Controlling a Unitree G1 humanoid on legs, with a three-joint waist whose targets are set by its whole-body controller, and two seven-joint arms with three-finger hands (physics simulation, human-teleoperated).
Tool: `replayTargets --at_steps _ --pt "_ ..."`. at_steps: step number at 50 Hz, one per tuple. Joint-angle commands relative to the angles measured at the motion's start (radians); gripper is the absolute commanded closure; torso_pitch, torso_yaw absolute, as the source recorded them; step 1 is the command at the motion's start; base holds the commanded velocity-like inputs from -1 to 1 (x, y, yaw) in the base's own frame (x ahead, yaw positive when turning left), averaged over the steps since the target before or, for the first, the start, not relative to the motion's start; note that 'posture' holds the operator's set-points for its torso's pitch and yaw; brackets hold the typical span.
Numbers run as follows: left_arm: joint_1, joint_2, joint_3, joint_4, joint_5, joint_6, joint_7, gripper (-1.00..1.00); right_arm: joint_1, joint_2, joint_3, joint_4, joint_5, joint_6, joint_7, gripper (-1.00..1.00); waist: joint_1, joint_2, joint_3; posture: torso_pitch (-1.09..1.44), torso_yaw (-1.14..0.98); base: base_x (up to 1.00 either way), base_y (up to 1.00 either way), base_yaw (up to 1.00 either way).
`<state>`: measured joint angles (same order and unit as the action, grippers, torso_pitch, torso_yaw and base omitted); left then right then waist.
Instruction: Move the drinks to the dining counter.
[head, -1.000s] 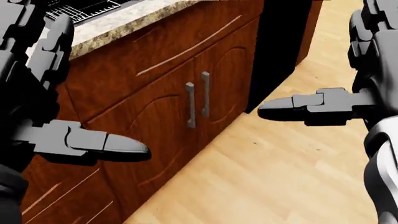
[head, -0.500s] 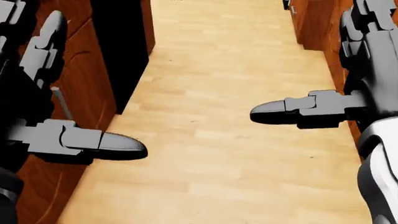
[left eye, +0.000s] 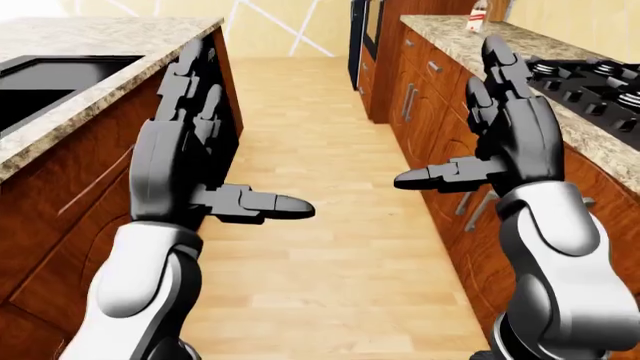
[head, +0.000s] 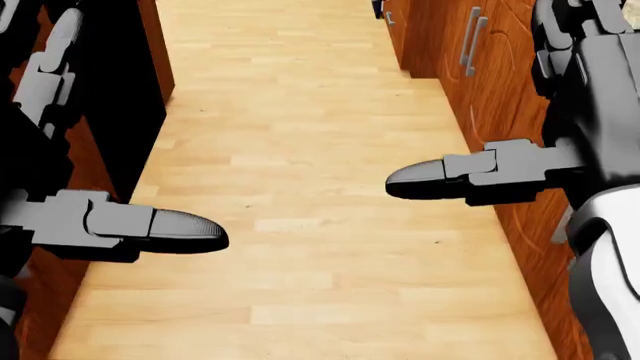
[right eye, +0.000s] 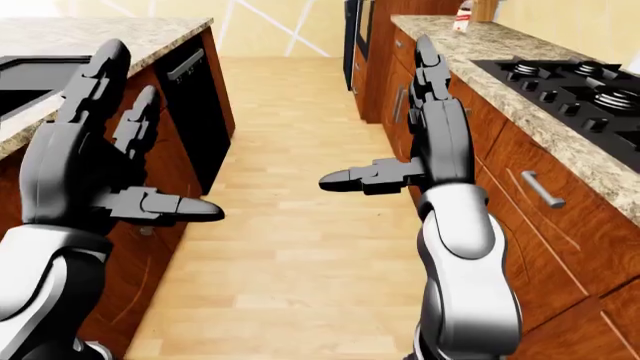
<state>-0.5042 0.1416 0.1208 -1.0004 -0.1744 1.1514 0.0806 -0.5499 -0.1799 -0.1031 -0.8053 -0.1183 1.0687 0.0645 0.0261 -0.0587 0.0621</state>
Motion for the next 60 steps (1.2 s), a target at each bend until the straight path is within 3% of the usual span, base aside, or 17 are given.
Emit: replayTargets --at_steps 1,11,15,17,27,31,32,33,35,42,45,47,49,55,57,59,60 --pt "-0.018 0.001 -0.003 -0.013 -0.003 -0.019 -0.004 -1.0 -0.016 -0.007 -0.014 -0.011 -0.008 -0.018 -0.005 -1.0 -0.005 -0.027 -0.019 0.0 0.0 0.46 0.0 0.0" --pt "-0.015 0.0 -0.005 -0.01 0.003 -0.026 -0.008 -1.0 -0.022 -0.008 -0.021 -0.019 0.002 -0.011 -0.005 -1.0 -0.025 0.049 -0.024 0.0 0.0 0.48 0.0 0.0" --pt "-0.017 0.001 -0.002 -0.01 0.003 -0.025 -0.01 -1.0 -0.034 -0.011 -0.023 -0.028 0.007 0.006 -0.004 -1.0 -0.037 0.129 -0.048 0.0 0.0 0.56 0.0 0.0" --pt "-0.017 0.0 -0.003 -0.01 0.003 -0.025 -0.009 -1.0 -0.035 -0.012 -0.025 -0.035 0.013 0.014 -0.002 -1.0 -0.03 0.12 -0.001 0.0 0.0 0.59 0.0 0.0" --pt "-0.019 -0.004 -0.013 -0.009 0.011 -0.025 -0.008 -1.0 -0.028 -0.024 -0.028 -0.05 0.026 0.003 0.009 -1.0 0.015 0.071 -0.029 0.0 0.0 0.73 0.0 0.0" --pt "-0.021 -0.005 -0.013 -0.012 0.013 -0.021 -0.009 -1.0 -0.016 -0.024 -0.022 -0.05 0.022 0.0 0.014 -1.0 0.007 -0.019 -0.064 0.0 0.0 0.81 0.0 0.0" --pt "-0.018 -0.005 -0.014 -0.012 0.014 -0.024 -0.009 -1.0 -0.016 -0.024 -0.022 -0.051 0.022 0.0 0.015 -1.0 0.003 0.017 -0.032 0.0 0.0 0.8 0.0 0.0" --pt "-0.016 -0.006 -0.015 -0.011 0.015 -0.026 -0.01 -1.0 -0.016 -0.023 -0.025 -0.05 0.022 -0.003 0.015 -1.0 0.015 0.0 -0.002 0.0 0.0 0.81 0.0 0.0" --pt "-0.013 -0.006 -0.014 -0.01 0.016 -0.031 -0.012 -1.0 -0.016 -0.024 -0.022 -0.056 0.02 0.001 0.016 -1.0 -0.007 -0.007 -0.031 0.0 0.0 0.81 0.0 0.0" --pt "-0.014 -0.007 -0.014 -0.008 0.019 -0.034 -0.016 -1.0 -0.012 -0.022 -0.027 -0.049 0.014 -0.012 0.016 -1.0 -0.032 0.03 -0.041 0.0 0.0 0.81 0.0 0.0" --pt "-0.018 -0.008 -0.017 -0.011 0.02 -0.027 -0.014 -1.0 -0.015 -0.021 -0.031 -0.055 0.016 -0.003 0.016 -1.0 -0.016 0.119 -0.062 0.0 0.0 0.81 0.0 0.0" --pt "-0.024 -0.008 -0.015 -0.014 0.02 -0.018 -0.014 -1.0 -0.012 -0.022 -0.032 -0.051 0.017 -0.011 0.016 -1.0 -0.018 0.095 0.009 0.0 0.0 0.82 0.0 0.0" --pt "-0.028 -0.008 -0.016 -0.017 0.02 -0.012 -0.013 -1.0 -0.012 -0.024 -0.032 -0.051 0.017 -0.012 0.015 -1.0 -0.002 0.104 -0.026 0.0 0.0 0.81 0.0 0.0" --pt "-0.025 -0.009 -0.019 -0.017 0.023 -0.016 -0.014 -1.0 -0.011 -0.025 -0.033 -0.056 0.015 -0.002 0.011 -1.0 0.01 0.1 -0.045 0.0 0.0 0.69 0.0 0.0" --pt "-0.022 -0.008 -0.018 -0.018 0.023 -0.018 -0.015 -1.0 -0.012 -0.027 -0.03 -0.059 0.014 0.001 0.01 -1.0 0.007 0.076 -0.05 0.0 0.0 0.53 0.0 0.0" --pt "-0.019 -0.008 -0.016 -0.018 0.024 -0.02 -0.016 -1.0 -0.014 -0.026 -0.027 -0.062 0.013 0.004 0.01 -1.0 -0.004 -0.001 -0.058 0.0 0.0 0.54 0.0 0.0" --pt "-0.018 -0.008 -0.017 -0.019 0.024 -0.021 -0.017 -1.0 -0.02 -0.027 -0.025 -0.067 0.011 0.013 0.01 -1.0 -0.006 0.024 -0.042 0.0 0.0 0.53 0.0 0.0"
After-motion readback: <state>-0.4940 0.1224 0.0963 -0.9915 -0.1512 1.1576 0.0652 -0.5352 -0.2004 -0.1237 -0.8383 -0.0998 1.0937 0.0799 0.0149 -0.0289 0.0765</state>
